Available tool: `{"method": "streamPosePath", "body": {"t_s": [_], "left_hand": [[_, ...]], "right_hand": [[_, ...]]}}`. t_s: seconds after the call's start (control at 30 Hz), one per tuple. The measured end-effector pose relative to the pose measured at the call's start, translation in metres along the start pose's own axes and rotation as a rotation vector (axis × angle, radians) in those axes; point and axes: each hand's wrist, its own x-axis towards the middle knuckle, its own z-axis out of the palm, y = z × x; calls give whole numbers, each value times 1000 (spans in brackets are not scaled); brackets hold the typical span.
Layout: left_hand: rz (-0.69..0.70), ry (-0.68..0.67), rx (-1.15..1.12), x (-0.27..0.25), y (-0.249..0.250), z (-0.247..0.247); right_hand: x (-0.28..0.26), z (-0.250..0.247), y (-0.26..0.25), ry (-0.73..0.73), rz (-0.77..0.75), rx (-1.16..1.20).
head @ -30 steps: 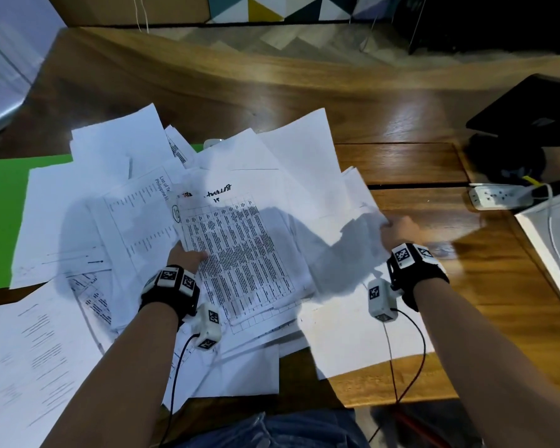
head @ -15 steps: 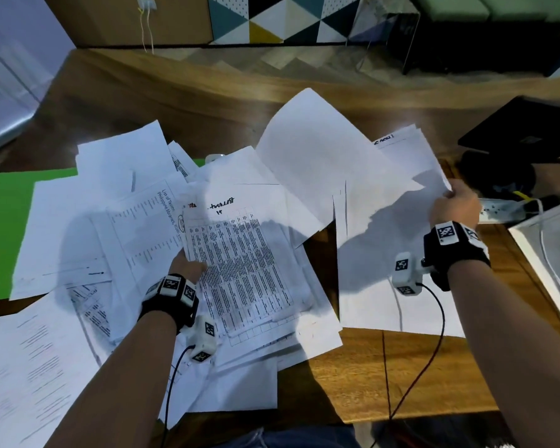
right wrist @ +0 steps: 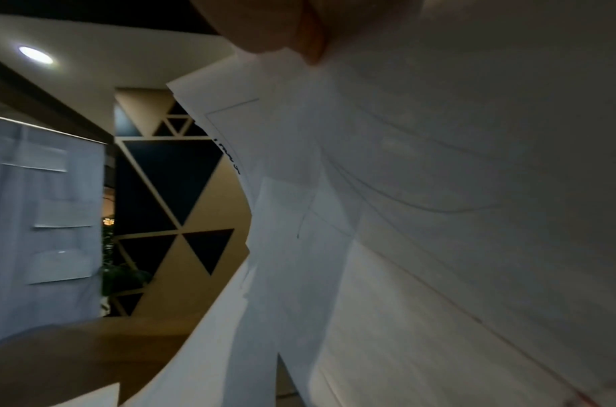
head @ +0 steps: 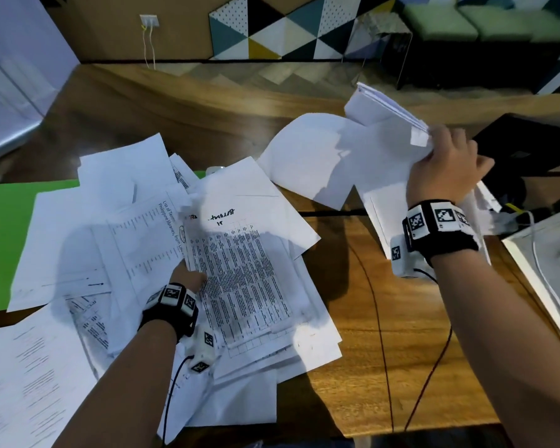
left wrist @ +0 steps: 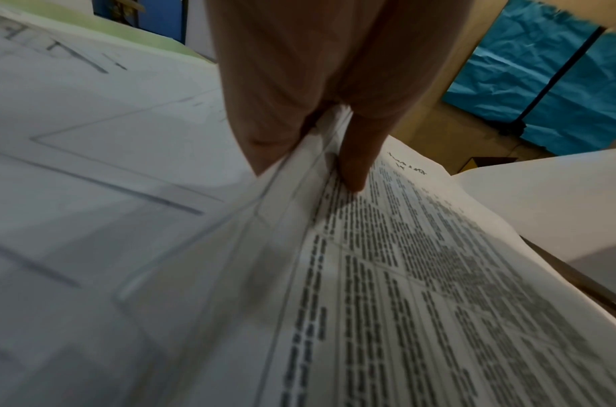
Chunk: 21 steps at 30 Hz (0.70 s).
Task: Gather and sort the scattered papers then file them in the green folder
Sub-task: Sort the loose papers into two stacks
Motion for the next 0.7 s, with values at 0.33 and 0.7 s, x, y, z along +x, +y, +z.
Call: {"method": "streamPosePath", "body": {"t_s": [0.33, 0.7], "left_hand": [[20, -31, -16, -6, 8, -3], [-133, -137, -551, -24, 8, -10]], "right_hand": [[-4, -32, -57, 140, -134, 149], [0, -53, -85, -61, 131, 655]]}}
